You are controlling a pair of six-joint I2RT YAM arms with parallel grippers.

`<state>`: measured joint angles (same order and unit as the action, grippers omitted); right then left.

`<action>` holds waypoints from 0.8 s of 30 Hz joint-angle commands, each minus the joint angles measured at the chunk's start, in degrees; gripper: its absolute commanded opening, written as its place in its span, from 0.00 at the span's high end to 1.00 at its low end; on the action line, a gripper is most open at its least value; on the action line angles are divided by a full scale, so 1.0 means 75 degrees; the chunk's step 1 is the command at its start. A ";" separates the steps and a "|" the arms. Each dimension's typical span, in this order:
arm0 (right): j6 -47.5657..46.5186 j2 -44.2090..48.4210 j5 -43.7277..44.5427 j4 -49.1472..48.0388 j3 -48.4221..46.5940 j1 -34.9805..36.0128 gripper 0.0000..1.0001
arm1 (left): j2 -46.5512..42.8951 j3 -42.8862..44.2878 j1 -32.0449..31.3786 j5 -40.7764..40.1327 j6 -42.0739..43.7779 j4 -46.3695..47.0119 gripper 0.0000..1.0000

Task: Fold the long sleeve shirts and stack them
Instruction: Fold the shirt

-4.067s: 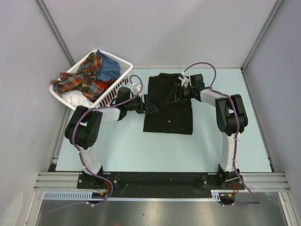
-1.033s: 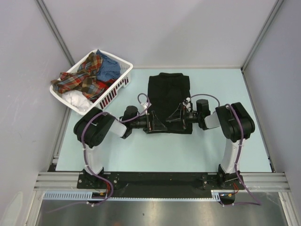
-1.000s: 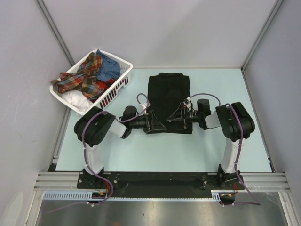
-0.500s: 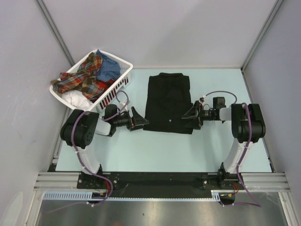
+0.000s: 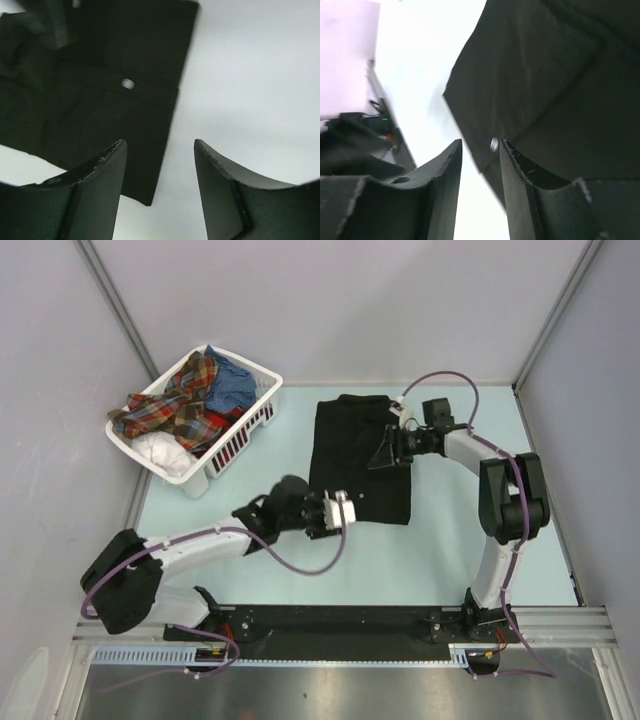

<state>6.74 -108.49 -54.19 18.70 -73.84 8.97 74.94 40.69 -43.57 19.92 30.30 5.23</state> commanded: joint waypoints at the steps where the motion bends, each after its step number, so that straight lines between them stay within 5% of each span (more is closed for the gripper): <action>1: -0.0594 -0.0965 0.0757 0.0202 -0.0759 0.0478 0.59 | 0.0812 -0.0573 -0.1009 -0.2431 0.3118 0.0528 0.38; 10: -0.0559 -0.2351 0.1015 -0.0009 -0.1497 0.0843 0.61 | 0.3294 -0.0339 -0.1643 -0.4155 0.3739 0.2582 0.39; 13: -0.0454 -0.2585 0.0945 -0.0032 -0.1533 0.0901 0.61 | 0.3776 -0.0374 -0.1644 -0.4285 0.4055 0.2980 0.47; 15: -0.0430 -0.2621 0.0945 -0.0055 -0.1498 0.0936 0.61 | 0.3848 -0.0479 -0.1667 -0.4297 0.4256 0.3203 0.62; 17: -0.0384 -0.2539 0.0910 -0.0044 -0.1369 0.0937 0.60 | 0.3534 -0.0433 -0.1667 -0.4111 0.4116 0.2867 0.87; 19: -0.0279 -0.2247 0.0735 0.0038 -0.1229 0.0960 0.59 | 0.3112 -0.0362 -0.1783 -0.3806 0.3859 0.2058 0.97; 24: -0.0208 -0.1029 0.0347 0.0458 -0.0783 0.0855 0.38 | 0.1474 -0.0258 -0.2590 -0.3044 0.2831 -0.0631 1.00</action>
<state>5.69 -123.11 -51.44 19.25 -81.49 15.40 96.01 38.22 -57.78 -8.43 58.39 18.52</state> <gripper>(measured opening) 0.553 0.013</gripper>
